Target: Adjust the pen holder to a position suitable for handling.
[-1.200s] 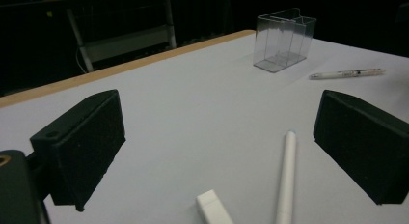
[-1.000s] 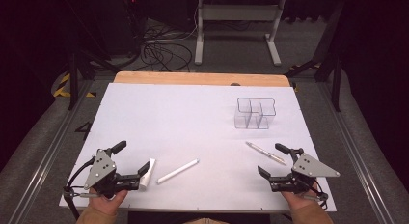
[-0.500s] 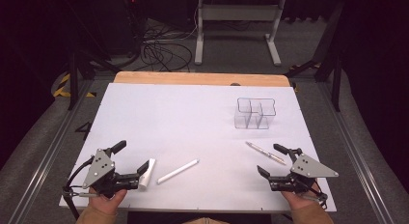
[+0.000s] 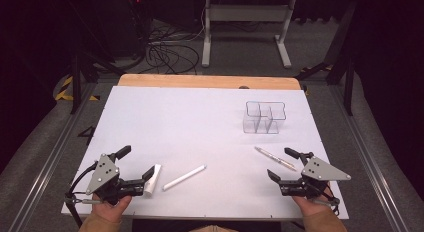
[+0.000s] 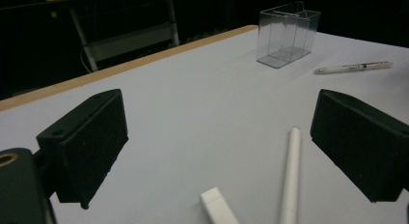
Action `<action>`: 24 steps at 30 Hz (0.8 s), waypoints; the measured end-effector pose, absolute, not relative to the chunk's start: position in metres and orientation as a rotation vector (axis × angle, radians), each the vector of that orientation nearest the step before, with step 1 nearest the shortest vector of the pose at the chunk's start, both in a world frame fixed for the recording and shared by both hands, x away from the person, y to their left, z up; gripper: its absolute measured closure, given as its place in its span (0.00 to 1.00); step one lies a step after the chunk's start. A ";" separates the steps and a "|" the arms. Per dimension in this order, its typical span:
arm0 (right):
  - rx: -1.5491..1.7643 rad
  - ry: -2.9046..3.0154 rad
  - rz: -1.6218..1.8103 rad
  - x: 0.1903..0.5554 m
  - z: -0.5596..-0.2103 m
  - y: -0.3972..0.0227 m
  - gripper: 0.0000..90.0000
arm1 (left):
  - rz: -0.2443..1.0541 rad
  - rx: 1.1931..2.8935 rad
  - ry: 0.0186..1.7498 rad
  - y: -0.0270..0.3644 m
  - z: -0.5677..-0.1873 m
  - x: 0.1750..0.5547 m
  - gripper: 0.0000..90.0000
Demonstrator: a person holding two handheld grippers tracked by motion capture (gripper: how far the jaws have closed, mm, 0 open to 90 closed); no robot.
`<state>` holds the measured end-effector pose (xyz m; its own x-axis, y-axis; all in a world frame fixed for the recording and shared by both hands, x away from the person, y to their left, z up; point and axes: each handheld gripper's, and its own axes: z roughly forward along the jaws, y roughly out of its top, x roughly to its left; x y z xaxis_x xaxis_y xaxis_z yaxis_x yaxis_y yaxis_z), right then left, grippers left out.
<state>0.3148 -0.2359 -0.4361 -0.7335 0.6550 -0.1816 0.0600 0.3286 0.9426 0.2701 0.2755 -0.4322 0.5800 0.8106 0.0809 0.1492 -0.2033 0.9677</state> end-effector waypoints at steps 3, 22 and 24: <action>0.639 2.054 1.426 0.318 -0.432 -0.237 0.15 | 0.743 1.694 0.803 0.275 -0.432 0.270 0.07; 0.662 2.084 1.367 0.336 -0.413 -0.235 0.14 | 0.742 1.696 0.805 0.275 -0.431 0.269 0.08; 0.659 2.090 1.364 0.336 -0.414 -0.234 0.14 | 0.738 1.695 0.808 0.275 -0.432 0.269 0.08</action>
